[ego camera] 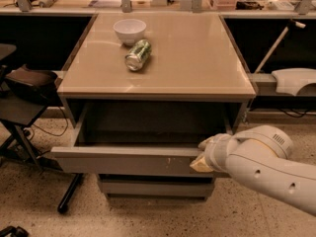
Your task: Open top drawer
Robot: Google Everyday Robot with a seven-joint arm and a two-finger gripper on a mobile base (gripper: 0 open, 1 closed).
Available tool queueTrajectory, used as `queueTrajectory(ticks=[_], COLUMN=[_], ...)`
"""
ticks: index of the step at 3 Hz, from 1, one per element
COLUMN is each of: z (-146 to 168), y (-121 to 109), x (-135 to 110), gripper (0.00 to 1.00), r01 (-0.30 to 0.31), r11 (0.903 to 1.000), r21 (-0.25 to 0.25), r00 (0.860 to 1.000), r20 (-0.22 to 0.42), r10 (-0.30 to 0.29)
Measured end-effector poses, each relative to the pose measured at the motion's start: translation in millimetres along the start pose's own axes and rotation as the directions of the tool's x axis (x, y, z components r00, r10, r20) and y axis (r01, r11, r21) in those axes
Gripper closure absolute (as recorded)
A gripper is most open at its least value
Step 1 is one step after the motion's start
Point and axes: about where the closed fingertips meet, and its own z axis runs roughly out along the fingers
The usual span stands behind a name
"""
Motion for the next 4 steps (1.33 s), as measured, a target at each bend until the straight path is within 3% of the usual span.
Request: queueTrajectory(ticks=[4], z=[-20], y=[17], x=[5], gripper=[1.0], r01=[-0.01], r11=[1.0], r21=[0.001], r00=[1.0], r20=[-0.004], r10=[0.01])
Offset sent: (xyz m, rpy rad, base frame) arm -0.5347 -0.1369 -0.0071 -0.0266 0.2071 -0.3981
